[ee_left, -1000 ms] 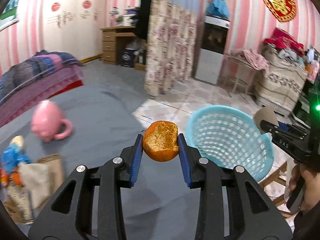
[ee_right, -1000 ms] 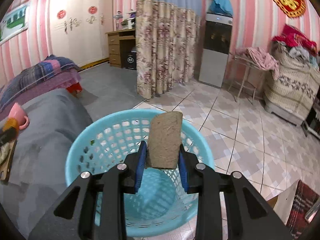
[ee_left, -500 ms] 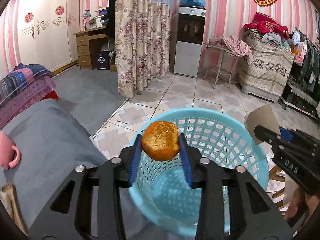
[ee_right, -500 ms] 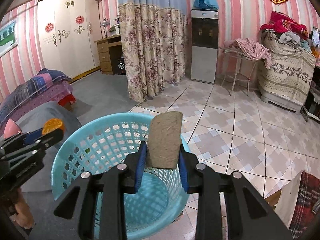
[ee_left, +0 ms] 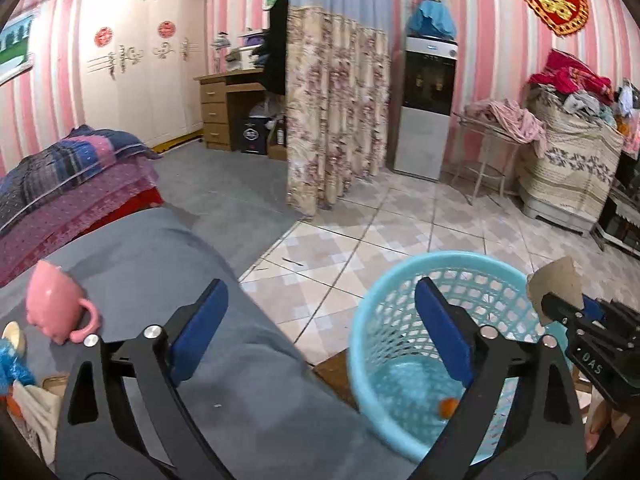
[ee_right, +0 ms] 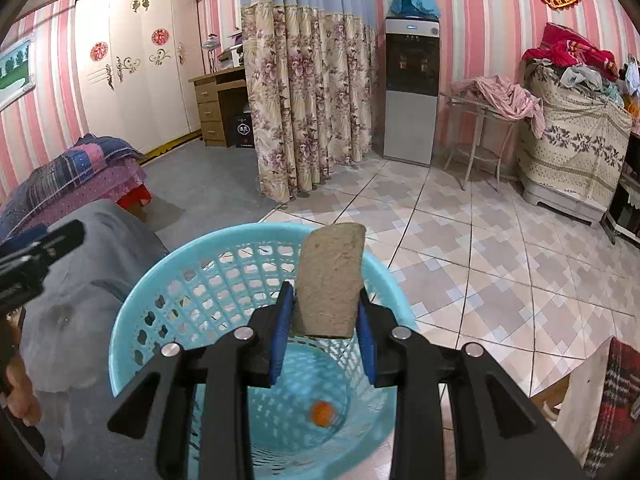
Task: Collect trash
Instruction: 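Carry both items over the blue basket and open both tools to drop them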
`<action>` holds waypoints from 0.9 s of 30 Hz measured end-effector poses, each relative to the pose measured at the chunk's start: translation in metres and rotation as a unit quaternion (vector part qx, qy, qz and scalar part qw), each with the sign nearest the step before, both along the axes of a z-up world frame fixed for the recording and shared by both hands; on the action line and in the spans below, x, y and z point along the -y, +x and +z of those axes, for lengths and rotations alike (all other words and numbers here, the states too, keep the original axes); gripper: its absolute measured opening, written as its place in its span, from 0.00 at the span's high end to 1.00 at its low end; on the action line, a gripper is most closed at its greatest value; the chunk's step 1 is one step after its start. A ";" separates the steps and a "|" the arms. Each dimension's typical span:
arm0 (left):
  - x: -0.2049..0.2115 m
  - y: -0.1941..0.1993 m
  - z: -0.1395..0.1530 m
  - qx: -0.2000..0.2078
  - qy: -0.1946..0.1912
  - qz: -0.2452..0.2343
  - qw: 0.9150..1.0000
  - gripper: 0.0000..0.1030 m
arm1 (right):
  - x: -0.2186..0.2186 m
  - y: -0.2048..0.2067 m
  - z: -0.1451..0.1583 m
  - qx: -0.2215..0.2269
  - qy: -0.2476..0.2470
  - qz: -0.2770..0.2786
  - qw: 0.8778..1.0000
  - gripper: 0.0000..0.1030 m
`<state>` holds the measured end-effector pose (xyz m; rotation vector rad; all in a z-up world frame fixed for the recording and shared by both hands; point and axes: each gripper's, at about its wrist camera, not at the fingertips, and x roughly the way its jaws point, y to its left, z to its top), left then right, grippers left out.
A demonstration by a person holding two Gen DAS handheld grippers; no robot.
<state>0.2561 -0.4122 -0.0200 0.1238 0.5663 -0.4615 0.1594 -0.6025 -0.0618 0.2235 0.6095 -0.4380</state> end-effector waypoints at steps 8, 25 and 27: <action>-0.029 0.007 -0.008 -0.011 0.012 0.030 0.999 0.08 | -0.020 0.016 -0.004 -0.006 0.001 0.001 1.000 0.67; -0.081 -0.003 0.005 -0.006 -0.001 0.077 0.997 0.08 | -0.040 0.011 0.017 0.025 -0.033 0.007 0.999 0.08; -0.086 -0.006 0.008 -0.006 -0.003 0.084 0.996 0.08 | -0.041 0.011 0.019 0.026 -0.033 0.007 0.999 0.07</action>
